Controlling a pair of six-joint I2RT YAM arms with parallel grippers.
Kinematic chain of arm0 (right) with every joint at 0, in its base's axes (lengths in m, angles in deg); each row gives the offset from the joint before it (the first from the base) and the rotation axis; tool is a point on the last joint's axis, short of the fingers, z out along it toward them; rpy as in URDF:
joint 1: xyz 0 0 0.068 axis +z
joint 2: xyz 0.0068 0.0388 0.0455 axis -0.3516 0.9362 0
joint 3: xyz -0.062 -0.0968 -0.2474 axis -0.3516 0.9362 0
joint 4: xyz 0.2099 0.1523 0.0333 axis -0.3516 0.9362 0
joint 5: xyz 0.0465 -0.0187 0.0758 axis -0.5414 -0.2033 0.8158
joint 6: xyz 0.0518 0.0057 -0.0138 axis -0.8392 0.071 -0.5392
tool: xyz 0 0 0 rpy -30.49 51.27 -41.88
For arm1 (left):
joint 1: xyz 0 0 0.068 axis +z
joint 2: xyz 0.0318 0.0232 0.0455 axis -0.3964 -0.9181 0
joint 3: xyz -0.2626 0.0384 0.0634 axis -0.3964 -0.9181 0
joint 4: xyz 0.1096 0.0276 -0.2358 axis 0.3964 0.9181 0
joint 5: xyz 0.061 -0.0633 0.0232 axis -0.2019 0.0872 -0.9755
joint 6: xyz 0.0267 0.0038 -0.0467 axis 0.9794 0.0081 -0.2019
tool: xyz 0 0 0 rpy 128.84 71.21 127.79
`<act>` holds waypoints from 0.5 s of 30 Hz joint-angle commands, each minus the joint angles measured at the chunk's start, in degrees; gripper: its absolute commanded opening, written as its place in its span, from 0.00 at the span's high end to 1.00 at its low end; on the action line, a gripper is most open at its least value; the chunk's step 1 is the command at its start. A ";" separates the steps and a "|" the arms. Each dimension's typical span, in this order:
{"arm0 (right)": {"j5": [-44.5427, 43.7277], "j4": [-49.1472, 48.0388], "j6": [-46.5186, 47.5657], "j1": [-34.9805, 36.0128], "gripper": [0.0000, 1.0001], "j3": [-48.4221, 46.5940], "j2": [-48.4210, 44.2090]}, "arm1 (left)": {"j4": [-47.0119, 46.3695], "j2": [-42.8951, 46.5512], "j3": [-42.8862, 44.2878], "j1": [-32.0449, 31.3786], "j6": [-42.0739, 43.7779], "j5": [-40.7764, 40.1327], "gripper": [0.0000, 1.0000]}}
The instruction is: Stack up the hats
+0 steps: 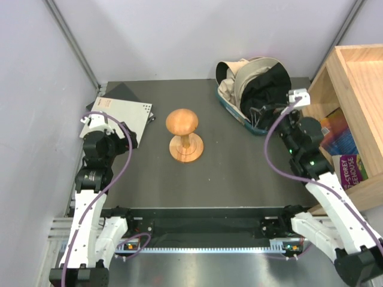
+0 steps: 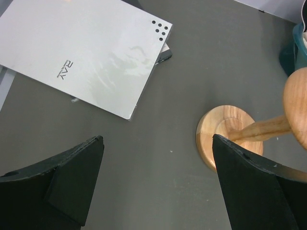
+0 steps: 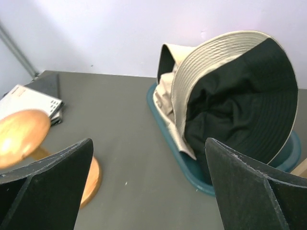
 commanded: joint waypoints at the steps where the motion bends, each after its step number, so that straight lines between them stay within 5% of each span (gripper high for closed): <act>1: -5.05 1.65 -2.13 0.33 0.00 -7.21 8.03 | -2.54 -0.64 -0.01 -0.10 1.17 -0.83 0.01; 15: -20.50 3.57 -8.47 0.42 0.00 -26.27 32.99 | -2.19 -2.84 0.34 -0.10 4.16 -1.79 0.01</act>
